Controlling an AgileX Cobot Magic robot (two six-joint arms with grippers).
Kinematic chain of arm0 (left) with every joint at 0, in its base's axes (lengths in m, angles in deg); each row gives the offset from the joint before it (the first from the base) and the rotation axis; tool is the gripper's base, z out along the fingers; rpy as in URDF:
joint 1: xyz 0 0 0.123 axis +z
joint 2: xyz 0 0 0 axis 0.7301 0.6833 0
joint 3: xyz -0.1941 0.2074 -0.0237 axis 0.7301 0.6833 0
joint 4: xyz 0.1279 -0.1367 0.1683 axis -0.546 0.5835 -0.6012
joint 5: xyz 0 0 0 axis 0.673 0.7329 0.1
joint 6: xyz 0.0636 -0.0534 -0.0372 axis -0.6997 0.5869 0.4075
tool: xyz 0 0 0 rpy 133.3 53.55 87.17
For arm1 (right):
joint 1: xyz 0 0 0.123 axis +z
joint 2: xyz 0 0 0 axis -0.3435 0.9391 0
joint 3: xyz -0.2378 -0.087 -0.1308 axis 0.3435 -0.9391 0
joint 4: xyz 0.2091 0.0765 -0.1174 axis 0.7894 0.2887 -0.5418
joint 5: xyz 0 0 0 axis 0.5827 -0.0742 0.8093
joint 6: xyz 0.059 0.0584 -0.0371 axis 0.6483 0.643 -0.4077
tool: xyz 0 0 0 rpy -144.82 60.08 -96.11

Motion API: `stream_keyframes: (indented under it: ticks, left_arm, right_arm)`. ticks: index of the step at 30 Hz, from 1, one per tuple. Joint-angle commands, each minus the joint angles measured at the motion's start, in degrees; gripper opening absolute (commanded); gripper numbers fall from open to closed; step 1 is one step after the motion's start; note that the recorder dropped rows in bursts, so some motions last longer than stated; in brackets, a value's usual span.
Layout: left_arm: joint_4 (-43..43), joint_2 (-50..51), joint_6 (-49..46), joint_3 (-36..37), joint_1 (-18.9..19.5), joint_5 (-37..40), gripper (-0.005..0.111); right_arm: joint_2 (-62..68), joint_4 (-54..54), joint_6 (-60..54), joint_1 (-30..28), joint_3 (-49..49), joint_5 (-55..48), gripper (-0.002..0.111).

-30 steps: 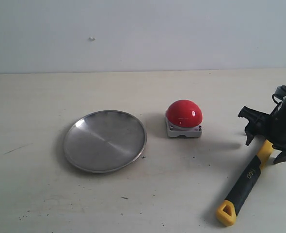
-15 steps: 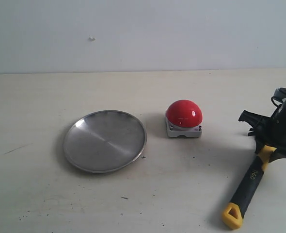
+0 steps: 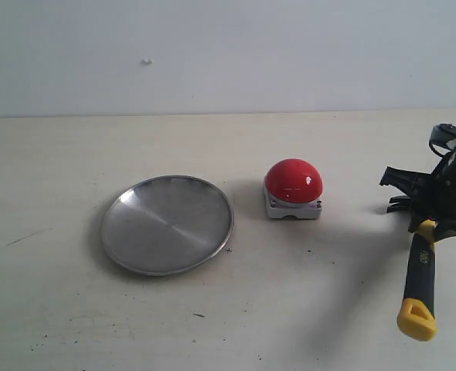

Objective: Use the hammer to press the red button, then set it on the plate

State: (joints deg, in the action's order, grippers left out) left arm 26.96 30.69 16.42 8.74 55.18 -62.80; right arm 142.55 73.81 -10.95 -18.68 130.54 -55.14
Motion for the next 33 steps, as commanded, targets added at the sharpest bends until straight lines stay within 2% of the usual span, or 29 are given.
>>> stream_keyframes:
  ticks: [1,10,14,18,19,22,26,29,33]
  left_arm:
    - [0.19,-0.18,-0.03,0.07,-0.26,-0.67,0.0]
    - [1.03,-0.18,1.62,0.07,-0.26,-2.72,0.0]
    - [2.26,-0.07,14.59,0.07,-0.26,-2.49,0.0]
    - [2.36,2.21,28.22,0.07,-0.5,6.47,0.0]
    - [3.52,3.75,28.83,0.07,-1.06,8.97,0.0]
    - [11.95,8.86,22.86,-0.04,-5.18,12.16,0.0]
    - [24.19,16.75,3.18,-4.22,-14.03,13.97,0.0]
    - [25.42,23.83,-6.88,-11.49,-17.94,18.62,0.0]
    - [19.81,36.07,-11.36,-24.94,-17.81,32.03,0.0]
  right_arm:
    - [-1.45,0.53,-1.89,-0.21,1.15,-0.32,0.0]
    - [-3.43,5.11,-4.54,-0.21,1.15,-1.16,0.0]
    - [-3.37,5.11,-5.58,-0.21,1.15,-1.28,0.0]
    - [-3.37,5.0,-6.01,-0.21,1.15,-0.9,0.0]
    - [-3.37,5.0,-6.01,-0.21,1.15,-0.78,0.0]
    - [-3.37,4.9,-6.91,-0.21,1.15,-0.53,0.0]
    - [-3.37,4.74,-7.96,-0.21,1.15,-0.4,0.0]
    - [-3.37,4.74,-8.93,-0.21,1.15,-0.4,0.0]
    - [-3.37,4.85,-10.01,-0.21,1.15,-0.65,0.0]
